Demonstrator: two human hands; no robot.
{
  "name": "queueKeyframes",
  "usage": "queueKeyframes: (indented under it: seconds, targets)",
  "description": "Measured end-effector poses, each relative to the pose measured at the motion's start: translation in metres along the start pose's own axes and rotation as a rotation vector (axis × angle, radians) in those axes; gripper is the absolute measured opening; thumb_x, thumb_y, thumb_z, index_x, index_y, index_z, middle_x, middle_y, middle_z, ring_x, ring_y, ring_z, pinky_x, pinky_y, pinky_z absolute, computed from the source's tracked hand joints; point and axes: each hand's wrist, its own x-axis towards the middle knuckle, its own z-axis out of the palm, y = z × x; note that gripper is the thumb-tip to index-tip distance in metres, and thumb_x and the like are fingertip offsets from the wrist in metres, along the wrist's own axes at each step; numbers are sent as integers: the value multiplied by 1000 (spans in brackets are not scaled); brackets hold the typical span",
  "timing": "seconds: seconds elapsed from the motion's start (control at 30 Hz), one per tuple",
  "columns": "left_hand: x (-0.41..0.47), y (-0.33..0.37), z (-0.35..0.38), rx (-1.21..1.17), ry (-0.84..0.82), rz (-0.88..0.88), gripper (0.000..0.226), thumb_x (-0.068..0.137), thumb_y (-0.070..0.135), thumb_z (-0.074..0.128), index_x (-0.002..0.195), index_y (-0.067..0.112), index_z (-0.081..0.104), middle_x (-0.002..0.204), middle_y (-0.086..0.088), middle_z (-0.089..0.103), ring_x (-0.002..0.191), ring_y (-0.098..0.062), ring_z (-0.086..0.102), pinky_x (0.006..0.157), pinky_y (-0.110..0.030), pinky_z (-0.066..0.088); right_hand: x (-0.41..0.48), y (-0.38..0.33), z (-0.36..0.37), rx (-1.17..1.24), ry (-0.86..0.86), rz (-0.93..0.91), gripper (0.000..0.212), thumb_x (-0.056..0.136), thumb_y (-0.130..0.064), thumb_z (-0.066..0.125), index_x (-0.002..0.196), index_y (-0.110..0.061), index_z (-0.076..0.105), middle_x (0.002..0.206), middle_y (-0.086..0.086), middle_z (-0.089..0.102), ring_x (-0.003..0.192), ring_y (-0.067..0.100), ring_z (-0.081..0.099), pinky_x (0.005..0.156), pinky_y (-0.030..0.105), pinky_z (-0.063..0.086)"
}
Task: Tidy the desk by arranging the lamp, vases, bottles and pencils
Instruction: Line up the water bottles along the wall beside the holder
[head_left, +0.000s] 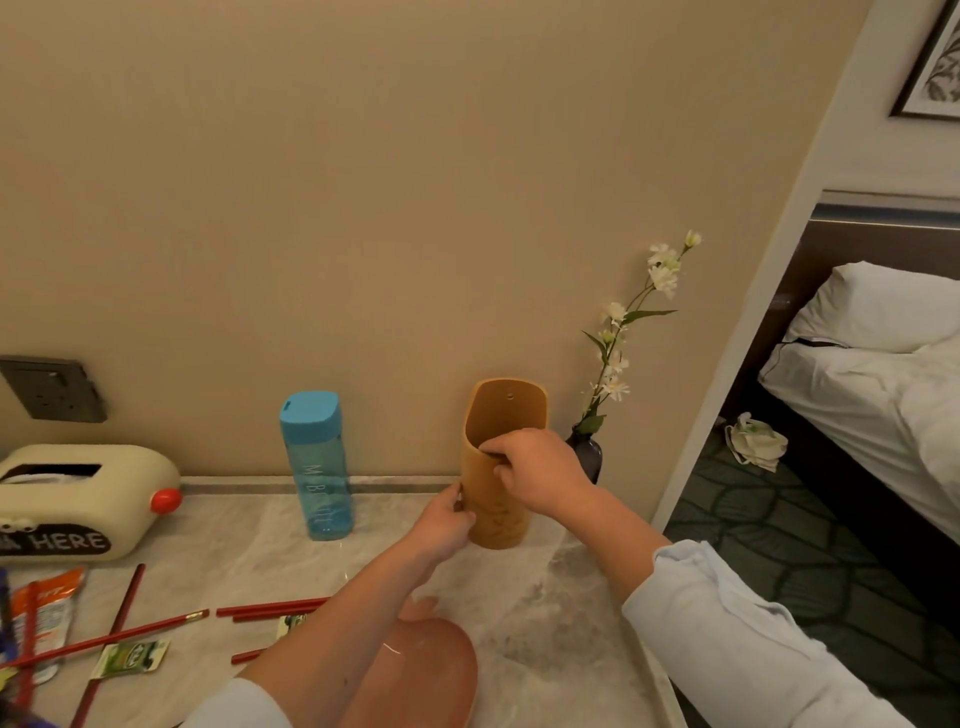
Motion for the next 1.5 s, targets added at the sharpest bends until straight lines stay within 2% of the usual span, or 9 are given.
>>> queueKeyframes:
  seconds: [0.4, 0.53, 0.73, 0.87, 1.03, 1.17, 1.23, 1.37, 1.5]
  targets:
    - [0, 0, 11, 22, -36, 43, 48, 95, 0, 37, 136, 25, 43, 127, -4, 57, 119, -20, 54, 98, -34, 45, -4, 10, -4, -17, -14, 14, 31, 88, -14, 51, 107, -28, 70, 103, -3, 72, 97, 26, 61, 78, 40, 52]
    - [-4, 2, 9, 35, -39, 55, 43, 97, 4, 39, 133, 28, 43, 127, 1, 53, 114, -13, 50, 93, -29, 42, -5, 10, -4, -6, -12, 27, 37, 89, -15, 52, 120, -28, 66, 118, -4, 69, 109, 23, 59, 86, 40, 52]
    - [-18, 4, -10, 81, 68, 16, 56, 98, 18, 47, 149, 11, 24, 150, -9, 35, 133, -23, 40, 101, -33, 41, -7, -7, -4, 52, 237, 43, 33, 88, -23, 58, 120, -27, 63, 117, -5, 63, 111, 17, 51, 86, 37, 51]
    - [-34, 2, -35, 96, 110, 32, 53, 97, 21, 49, 147, 12, 32, 132, -7, 49, 108, -17, 51, 90, -30, 46, 0, -41, 0, 201, 274, -9, 33, 88, -27, 61, 121, -27, 60, 110, -7, 59, 105, 11, 49, 82, 30, 48]
    - [-58, -6, -79, 127, 172, -29, 44, 95, 18, 53, 137, 9, 46, 131, -9, 52, 115, -19, 52, 91, -29, 47, 21, -96, 11, 346, 220, -16, 45, 87, -34, 65, 130, -31, 53, 123, -9, 56, 113, 8, 51, 92, 30, 49]
    - [-72, -10, -121, 122, 221, -105, 5, 89, 13, 56, 85, 16, 57, 91, -7, 52, 85, -18, 49, 80, -31, 45, 45, -134, 17, 398, 142, -20, 61, 83, -36, 68, 139, -32, 42, 140, -8, 46, 126, 11, 46, 100, 36, 45]
    - [-75, -10, -139, 115, 236, -137, 2, 87, 12, 55, 89, 12, 56, 83, -6, 49, 76, -18, 44, 75, -31, 43, 56, -148, 20, 417, 110, -30, 67, 82, -35, 68, 142, -29, 38, 144, -4, 41, 130, 15, 42, 105, 39, 41]
    - [-68, -10, -166, 120, 322, -138, 58, 87, 18, 64, 134, 4, 32, 123, -10, 50, 104, -21, 52, 87, -33, 48, 72, -164, 27, 402, 77, -41, 70, 82, -30, 68, 144, -25, 36, 145, 1, 39, 131, 20, 40, 106, 40, 39]
    - [-52, -12, -181, 139, 388, -63, 89, 79, 20, 75, 144, 7, 16, 147, -14, 30, 129, -27, 41, 94, -30, 40, 84, -168, 33, 381, 52, -17, 72, 81, -30, 69, 145, -25, 36, 144, -1, 39, 128, 19, 43, 103, 39, 42]
